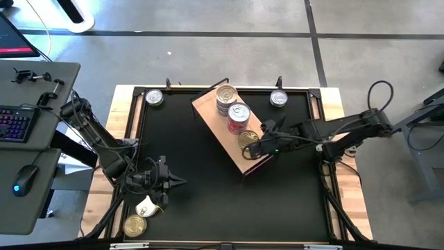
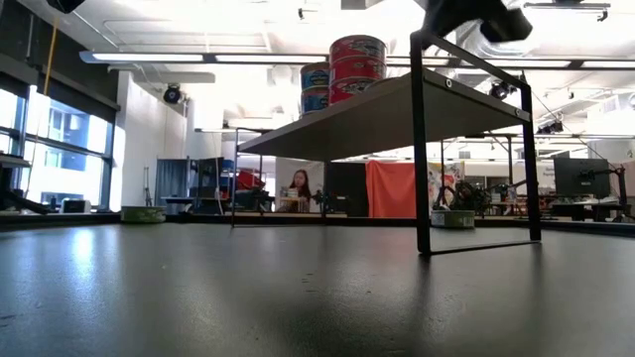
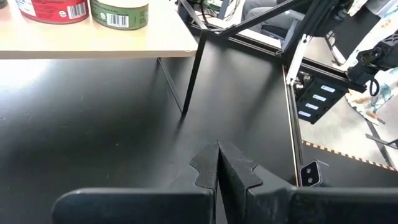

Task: Stack canned seafood by type on shelf
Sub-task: Put the green tuna can on the shelf

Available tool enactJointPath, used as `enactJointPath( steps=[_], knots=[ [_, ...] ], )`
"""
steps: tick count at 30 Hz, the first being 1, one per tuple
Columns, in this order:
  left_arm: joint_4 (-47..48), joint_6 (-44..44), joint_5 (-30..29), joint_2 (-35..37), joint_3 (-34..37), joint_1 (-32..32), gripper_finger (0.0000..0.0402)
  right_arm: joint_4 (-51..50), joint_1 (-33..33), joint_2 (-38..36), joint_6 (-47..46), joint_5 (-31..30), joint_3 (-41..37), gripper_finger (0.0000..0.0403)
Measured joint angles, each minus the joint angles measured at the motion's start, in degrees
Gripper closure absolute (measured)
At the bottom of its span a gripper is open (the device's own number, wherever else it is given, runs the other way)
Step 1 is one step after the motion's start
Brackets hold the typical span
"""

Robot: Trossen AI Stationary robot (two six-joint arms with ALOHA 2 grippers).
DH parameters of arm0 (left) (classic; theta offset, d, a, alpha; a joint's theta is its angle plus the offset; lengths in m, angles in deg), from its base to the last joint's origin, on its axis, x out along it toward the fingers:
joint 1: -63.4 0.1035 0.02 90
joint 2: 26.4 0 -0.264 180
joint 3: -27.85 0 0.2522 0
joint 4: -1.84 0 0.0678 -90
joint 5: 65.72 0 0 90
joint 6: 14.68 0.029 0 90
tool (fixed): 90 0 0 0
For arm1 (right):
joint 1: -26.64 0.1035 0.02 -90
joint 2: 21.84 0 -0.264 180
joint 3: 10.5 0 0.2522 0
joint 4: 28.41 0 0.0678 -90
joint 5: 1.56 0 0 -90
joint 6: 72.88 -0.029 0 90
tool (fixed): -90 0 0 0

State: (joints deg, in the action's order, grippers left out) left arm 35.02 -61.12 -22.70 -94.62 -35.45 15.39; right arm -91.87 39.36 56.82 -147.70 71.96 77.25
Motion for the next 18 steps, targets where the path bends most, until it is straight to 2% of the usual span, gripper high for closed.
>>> enactJointPath(
  steps=[5,7,13,18],
  knots=[
    [0.0,0.0,0.1,0.0,0.0,0.0,0.0401,-19.7,-0.3,9.2,3.2,3.0,14.0,0.0402],
    [0.0,0.0,-0.1,0.0,0.0,0.0,0.0401,-23.5,-0.4,12.9,4.3,4.3,17.1,0.0402],
    [0.0,0.0,-0.2,0.0,0.0,0.0,0.0401,-24.8,-0.8,19.6,8.2,7.0,20.6,0.0403],
    [0.0,-0.6,-0.1,0.0,0.0,0.0,0.0402,-26.0,-2.0,20.4,8.3,6.1,20.4,0.0403]
  ],
)
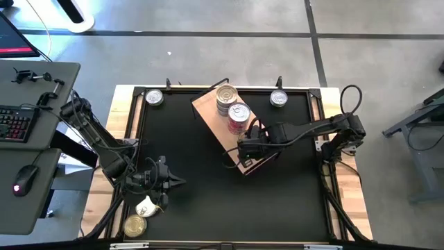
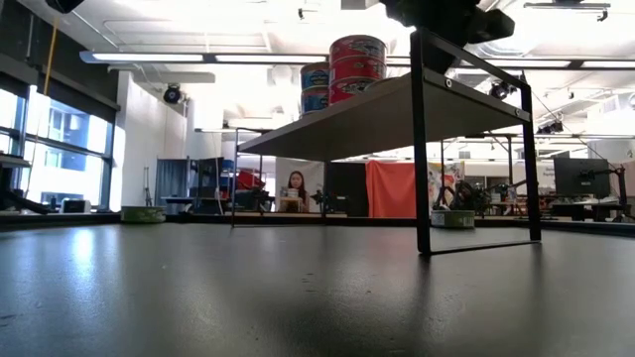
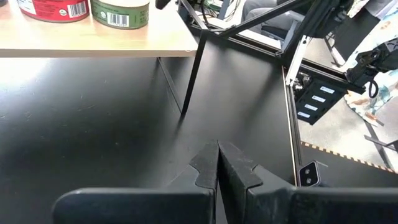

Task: Stack canned seafood by type on shelf
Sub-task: Put the green tuna can on the shelf

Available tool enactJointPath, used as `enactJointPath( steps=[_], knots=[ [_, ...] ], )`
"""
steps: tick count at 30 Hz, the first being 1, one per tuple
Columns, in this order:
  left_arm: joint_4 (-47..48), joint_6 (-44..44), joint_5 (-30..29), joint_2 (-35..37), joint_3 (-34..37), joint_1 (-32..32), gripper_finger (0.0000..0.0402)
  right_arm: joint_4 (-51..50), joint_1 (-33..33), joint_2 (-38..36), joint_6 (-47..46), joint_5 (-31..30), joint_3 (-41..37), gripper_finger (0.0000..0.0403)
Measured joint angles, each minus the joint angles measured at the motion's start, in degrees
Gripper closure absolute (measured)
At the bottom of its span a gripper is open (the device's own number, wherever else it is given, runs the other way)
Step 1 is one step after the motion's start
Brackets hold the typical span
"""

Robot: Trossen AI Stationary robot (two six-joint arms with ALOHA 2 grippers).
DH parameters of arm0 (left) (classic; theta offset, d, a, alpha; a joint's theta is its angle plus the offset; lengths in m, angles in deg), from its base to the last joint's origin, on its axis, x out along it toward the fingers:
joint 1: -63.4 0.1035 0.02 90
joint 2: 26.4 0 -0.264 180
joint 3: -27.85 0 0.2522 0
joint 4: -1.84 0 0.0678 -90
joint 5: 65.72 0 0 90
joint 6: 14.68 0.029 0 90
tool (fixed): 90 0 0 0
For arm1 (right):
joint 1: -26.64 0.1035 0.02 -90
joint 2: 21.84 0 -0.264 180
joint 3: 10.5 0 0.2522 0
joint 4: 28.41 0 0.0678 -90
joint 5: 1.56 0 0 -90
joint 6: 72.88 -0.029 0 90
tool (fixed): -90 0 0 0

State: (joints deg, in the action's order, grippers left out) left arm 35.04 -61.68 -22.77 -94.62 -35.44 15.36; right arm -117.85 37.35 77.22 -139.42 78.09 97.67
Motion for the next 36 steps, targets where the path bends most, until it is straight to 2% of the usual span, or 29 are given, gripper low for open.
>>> enactJointPath(
  steps=[8,15,24,28,32,36],
  knots=[
    [0.0,-0.9,0.4,0.0,0.0,0.0,0.0402,-2.8,-2.5,0.0,1.1,-1.5,0.0,0.0403],
    [0.0,-0.7,0.4,0.0,0.0,0.0,0.0402,1.0,-4.6,0.0,2.2,-3.6,0.0,0.0403],
    [0.1,0.1,0.4,0.0,0.0,0.0,0.0402,1.0,-6.8,0.0,3.5,-5.1,0.0,0.0403],
    [0.2,0.1,0.4,0.0,0.0,0.0,0.0401,-1.6,-6.6,0.0,4.0,-3.5,2.1,0.0403],
    [0.3,0.1,0.4,0.0,0.0,0.0,0.0402,-2.3,-4.2,-0.1,3.6,1.3,6.2,0.0403],
    [0.5,0.2,0.2,0.0,0.0,0.0,0.0401,7.6,-1.2,-0.1,2.1,3.4,6.1,0.0403]
  ],
)
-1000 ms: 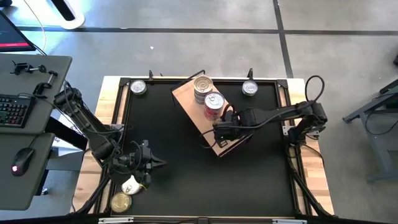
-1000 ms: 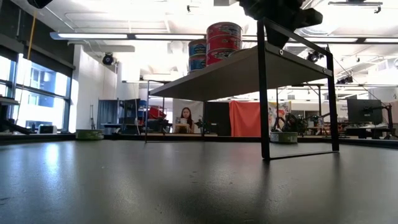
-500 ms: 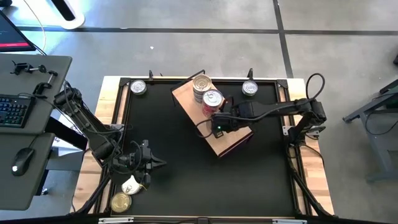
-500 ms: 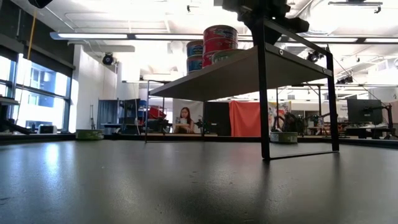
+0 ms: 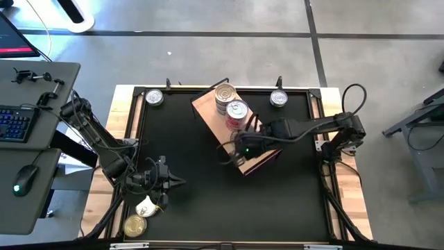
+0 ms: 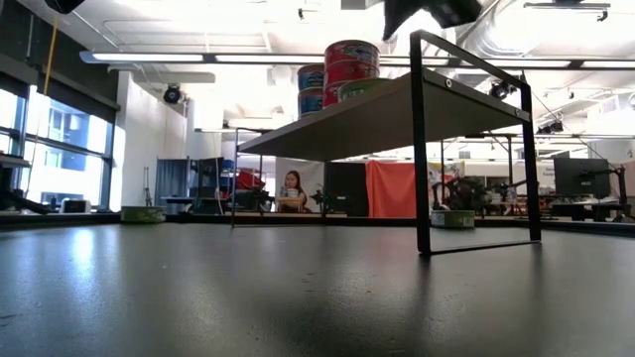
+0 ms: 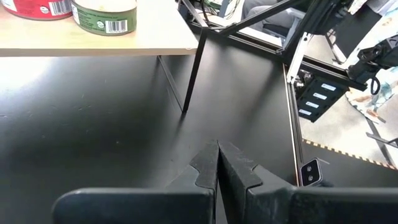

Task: Stack canned seafood by type on shelf
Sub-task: Put the green tuna can on the shelf

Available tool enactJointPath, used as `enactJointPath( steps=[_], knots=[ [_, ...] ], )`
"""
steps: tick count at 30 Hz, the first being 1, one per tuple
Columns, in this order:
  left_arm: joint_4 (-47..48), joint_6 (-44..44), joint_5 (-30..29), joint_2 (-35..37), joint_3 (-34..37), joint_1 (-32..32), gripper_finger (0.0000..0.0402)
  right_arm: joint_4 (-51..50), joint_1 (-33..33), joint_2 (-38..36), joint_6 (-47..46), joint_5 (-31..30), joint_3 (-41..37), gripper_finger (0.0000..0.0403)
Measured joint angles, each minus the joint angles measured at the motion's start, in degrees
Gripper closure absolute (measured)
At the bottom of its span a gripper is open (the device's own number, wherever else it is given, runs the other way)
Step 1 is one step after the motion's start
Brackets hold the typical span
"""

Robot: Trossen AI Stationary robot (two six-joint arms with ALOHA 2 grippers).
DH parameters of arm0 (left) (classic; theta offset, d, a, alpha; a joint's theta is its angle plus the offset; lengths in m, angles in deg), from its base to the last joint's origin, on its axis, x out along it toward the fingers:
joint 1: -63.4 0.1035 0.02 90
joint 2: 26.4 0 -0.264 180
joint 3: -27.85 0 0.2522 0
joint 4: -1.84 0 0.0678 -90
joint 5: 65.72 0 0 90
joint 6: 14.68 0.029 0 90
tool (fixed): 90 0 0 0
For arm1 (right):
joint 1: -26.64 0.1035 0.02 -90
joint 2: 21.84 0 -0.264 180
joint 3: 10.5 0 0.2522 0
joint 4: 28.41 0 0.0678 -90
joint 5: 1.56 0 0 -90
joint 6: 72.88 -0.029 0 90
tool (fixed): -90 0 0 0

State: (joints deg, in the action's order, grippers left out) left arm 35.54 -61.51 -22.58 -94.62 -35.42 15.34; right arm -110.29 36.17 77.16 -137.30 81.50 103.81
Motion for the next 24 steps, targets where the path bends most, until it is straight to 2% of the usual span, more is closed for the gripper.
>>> enactJointPath(
  steps=[4,7,13,24],
  knots=[
    [0.1,0.0,-0.3,0.0,0.0,0.0,0.0401,9.0,1.4,1.5,-0.1,-0.6,-1.9,0.0403],
    [0.2,0.0,-0.2,0.0,0.0,0.0,0.0401,8.8,1.3,3.9,-0.1,-3.6,-2.0,0.0403],
    [-0.1,-1.1,0.0,0.0,0.0,0.0,0.0401,8.8,0.6,6.9,0.2,-4.7,-2.0,0.0403],
    [-0.1,-1.1,0.0,0.0,0.0,0.0,0.0401,2.5,0.0,6.9,-1.6,-11.0,-2.0,0.0403]
  ],
)
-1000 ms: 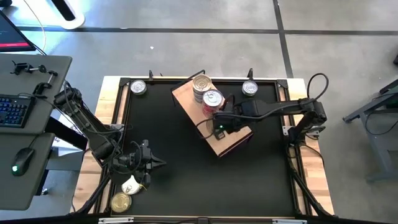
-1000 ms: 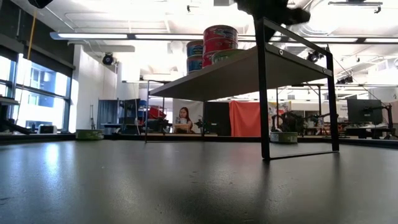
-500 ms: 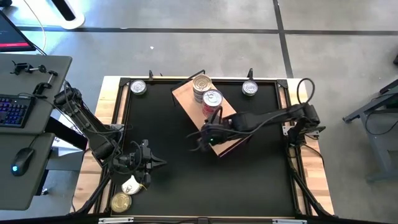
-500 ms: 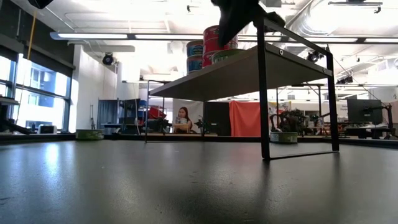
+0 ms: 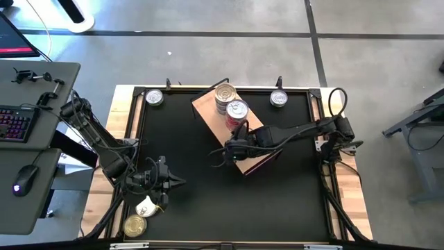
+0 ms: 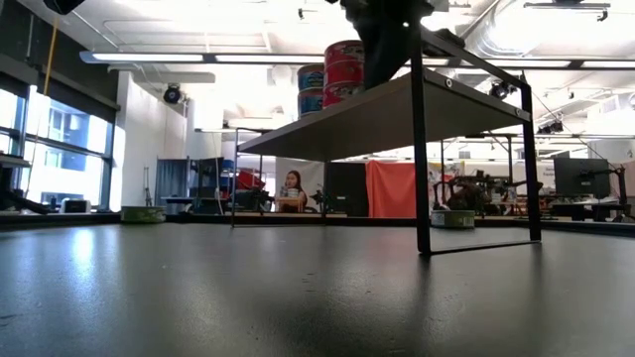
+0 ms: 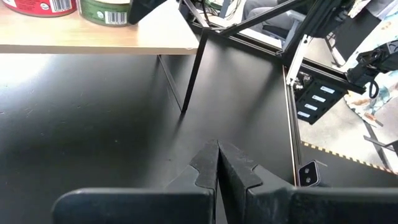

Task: Stack canned seafood by type on shelf
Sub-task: Put the green tuna can on the shelf

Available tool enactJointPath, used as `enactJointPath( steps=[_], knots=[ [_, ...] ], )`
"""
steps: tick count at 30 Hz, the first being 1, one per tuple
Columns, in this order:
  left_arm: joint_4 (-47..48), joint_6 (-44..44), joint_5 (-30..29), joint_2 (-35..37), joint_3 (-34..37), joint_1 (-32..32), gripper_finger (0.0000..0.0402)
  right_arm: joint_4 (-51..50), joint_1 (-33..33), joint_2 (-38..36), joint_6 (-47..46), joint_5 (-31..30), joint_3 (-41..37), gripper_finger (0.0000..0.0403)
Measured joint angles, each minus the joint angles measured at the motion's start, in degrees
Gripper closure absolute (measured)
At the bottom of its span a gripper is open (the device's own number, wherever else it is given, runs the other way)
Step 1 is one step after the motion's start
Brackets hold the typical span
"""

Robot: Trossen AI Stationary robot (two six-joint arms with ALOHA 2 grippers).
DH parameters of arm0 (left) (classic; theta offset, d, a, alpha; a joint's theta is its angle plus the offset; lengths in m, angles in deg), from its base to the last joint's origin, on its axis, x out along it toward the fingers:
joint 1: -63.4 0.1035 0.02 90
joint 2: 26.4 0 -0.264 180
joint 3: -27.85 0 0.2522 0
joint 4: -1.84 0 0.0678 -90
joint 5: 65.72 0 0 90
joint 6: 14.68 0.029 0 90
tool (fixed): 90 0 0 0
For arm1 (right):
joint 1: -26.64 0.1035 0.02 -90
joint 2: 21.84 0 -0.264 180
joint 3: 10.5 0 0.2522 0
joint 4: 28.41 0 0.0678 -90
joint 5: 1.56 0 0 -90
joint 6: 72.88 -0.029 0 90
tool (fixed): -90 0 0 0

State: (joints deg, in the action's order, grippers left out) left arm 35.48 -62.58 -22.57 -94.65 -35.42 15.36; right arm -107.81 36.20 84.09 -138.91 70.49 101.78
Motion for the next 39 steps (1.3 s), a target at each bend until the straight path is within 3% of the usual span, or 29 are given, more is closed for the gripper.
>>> enactJointPath(
  steps=[7,13,17,24,27,39],
  knots=[
    [0.0,0.0,0.0,0.0,0.0,0.0,0.0402,0.8,-0.6,0.0,-0.1,-2.0,0.0,0.0403],
    [0.1,0.0,0.0,0.0,0.0,0.0,0.0401,4.4,-0.5,-1.9,2.2,5.8,0.0,0.0403],
    [0.5,0.1,0.0,0.0,0.0,0.0,0.0401,-1.6,0.5,-4.6,3.0,9.3,0.0,0.0403],
    [1.5,0.1,0.0,0.0,0.0,0.0,0.0402,-14.2,1.4,-6.4,-1.6,6.6,0.0,0.0403],
    [1.4,0.0,0.0,0.0,0.0,0.0,0.0402,-14.3,1.1,-6.3,-1.6,4.8,0.0,0.0403],
    [1.3,-1.0,0.0,0.0,0.0,0.0,0.0401,-15.4,-1.9,-5.8,1.7,7.5,0.0,0.0403]
  ],
)
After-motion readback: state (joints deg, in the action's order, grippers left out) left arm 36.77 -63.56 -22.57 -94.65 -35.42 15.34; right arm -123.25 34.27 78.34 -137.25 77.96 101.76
